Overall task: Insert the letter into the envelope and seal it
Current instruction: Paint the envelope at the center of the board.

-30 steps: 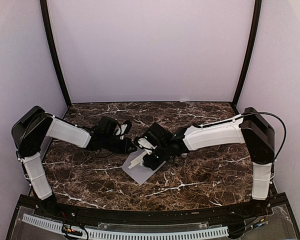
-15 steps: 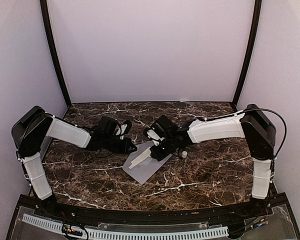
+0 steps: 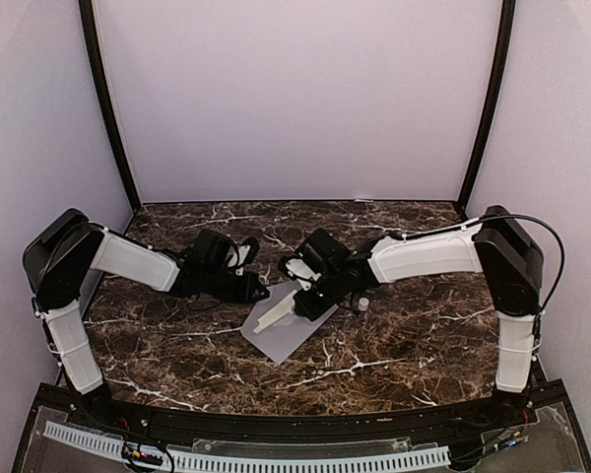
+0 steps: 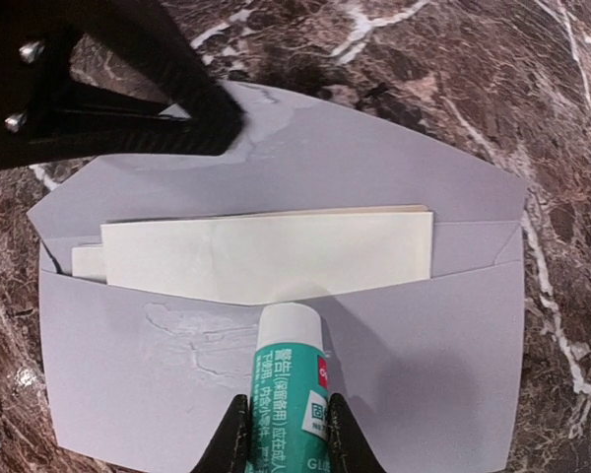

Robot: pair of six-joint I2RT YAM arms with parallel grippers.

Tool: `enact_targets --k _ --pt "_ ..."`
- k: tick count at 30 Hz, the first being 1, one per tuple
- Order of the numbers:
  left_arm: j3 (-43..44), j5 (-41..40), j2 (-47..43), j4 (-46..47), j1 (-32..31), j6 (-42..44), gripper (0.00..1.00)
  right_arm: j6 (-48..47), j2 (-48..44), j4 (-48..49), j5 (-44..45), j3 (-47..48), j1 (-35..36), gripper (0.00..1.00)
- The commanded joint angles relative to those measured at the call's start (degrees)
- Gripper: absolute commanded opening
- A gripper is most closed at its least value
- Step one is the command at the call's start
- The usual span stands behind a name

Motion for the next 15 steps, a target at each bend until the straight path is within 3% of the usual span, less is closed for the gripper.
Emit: enact_targets --k 1,15 --pt "0.74 -0.17 0.39 -1.82 -0.38 0.46 0.00 -1.36 1.71 -5.96 -5.64 -0.01 2.81 0.00" --pt "0.84 -0.10 0.35 -1.82 -0.32 0.47 0.00 0.57 2.85 -8.88 -2.29 1.63 2.77 0.00"
